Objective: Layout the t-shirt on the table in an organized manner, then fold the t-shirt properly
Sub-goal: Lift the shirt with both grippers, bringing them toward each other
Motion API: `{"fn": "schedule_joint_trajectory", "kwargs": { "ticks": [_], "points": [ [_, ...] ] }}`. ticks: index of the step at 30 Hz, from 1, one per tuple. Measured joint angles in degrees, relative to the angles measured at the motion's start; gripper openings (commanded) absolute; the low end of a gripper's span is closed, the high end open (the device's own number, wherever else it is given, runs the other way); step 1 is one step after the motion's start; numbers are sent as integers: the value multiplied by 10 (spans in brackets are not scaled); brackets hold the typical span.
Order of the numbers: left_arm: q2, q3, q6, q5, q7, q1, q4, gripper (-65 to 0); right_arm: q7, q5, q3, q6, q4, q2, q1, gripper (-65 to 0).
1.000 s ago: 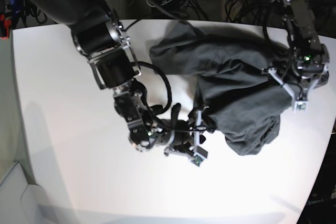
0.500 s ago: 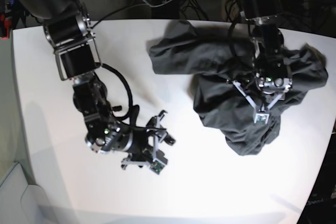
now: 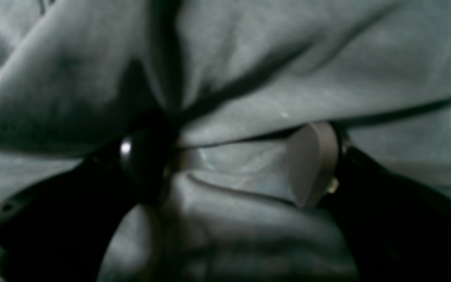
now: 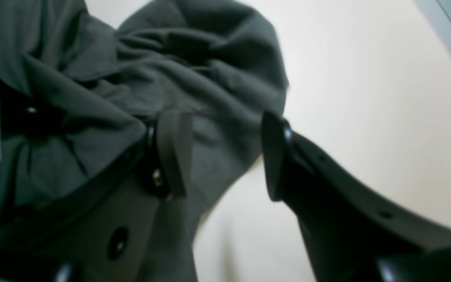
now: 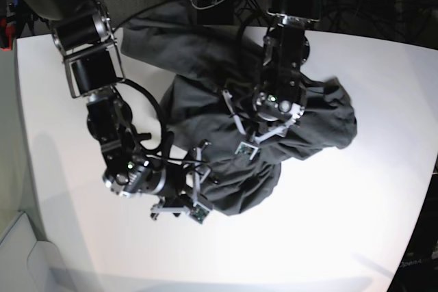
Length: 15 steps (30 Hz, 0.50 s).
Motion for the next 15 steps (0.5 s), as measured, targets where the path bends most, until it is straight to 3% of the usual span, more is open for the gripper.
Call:
{"fn": "schedule_joint_trajectory", "kwargs": {
  "ticks": [9, 12, 15],
  "points": [
    [-33, -3, 2, 1, 42, 42, 127, -188, 6, 1, 0, 0, -40, -2, 37, -352],
    [-35, -3, 2, 2, 66, 48, 164, -188, 0, -3, 0, 0, -104, -25, 54, -352],
    [-35, -2, 0, 2, 94, 52, 206, -188, 42, 4, -2, 2, -165, -42, 74, -352]
  ]
}}
